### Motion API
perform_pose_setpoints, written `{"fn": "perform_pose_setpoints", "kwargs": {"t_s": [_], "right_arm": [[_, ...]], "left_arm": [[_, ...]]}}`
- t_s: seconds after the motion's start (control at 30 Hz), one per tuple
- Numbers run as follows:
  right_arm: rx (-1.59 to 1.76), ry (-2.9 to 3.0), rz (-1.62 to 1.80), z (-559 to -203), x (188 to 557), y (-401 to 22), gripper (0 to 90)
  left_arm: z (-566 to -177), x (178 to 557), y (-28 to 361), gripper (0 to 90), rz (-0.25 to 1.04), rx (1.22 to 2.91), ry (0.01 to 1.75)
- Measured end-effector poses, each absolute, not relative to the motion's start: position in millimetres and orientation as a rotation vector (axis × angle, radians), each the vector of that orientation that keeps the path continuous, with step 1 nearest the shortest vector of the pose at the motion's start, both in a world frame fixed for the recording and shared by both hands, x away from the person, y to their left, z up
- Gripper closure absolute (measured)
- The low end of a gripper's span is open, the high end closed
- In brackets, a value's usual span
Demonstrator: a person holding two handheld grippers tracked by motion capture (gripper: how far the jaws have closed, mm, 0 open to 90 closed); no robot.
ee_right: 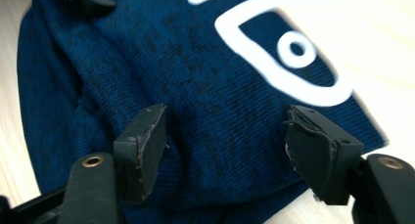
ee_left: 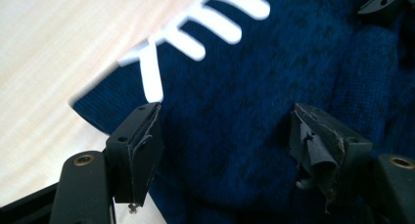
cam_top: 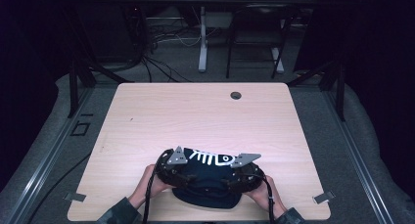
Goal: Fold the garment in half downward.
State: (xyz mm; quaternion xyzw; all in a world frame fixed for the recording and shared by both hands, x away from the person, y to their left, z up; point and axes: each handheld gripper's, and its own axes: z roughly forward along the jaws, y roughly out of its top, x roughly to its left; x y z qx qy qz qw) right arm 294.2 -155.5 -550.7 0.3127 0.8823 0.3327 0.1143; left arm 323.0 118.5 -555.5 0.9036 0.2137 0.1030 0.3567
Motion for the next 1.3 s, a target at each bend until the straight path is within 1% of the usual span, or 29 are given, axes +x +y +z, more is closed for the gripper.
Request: {"fn": "perform_pose_setpoints", "kwargs": {"t_s": [0.1,0.13,0.27,0.33,0.6,0.77,1.0,1.3], "right_arm": [[0.911,2.612,0.957,-559.3,292.6,-154.9,26.6],[0.911,2.612,0.957,-559.3,292.6,-154.9,26.6],[0.937,2.630,0.921,-564.5,295.6,-154.8,19.0],[0.943,2.636,0.930,-566.2,296.6,-155.6,17.9],[0.916,2.630,0.899,-568.9,299.3,-153.2,12.8],[0.917,2.623,0.858,-569.7,305.2,-149.1,8.7],[0.957,2.606,0.857,-571.3,319.2,-150.6,6.2],[0.953,2.568,0.806,-569.0,332.0,-149.8,6.0]], "left_arm": [[-559.2,319.7,121.7,29.1,0.262,2.335,0.547],[-559.2,319.7,121.7,29.0,0.262,2.335,0.547],[-564.3,315.8,118.5,27.9,0.253,2.370,0.536],[-565.8,312.0,117.5,27.2,0.282,2.364,0.548],[-569.6,308.7,118.0,25.5,0.283,2.347,0.584],[-571.3,306.9,115.3,25.4,0.319,2.338,0.632],[-573.0,310.4,114.4,24.8,0.331,2.320,0.665],[-573.4,322.1,110.6,24.6,0.355,2.312,0.692]]}}
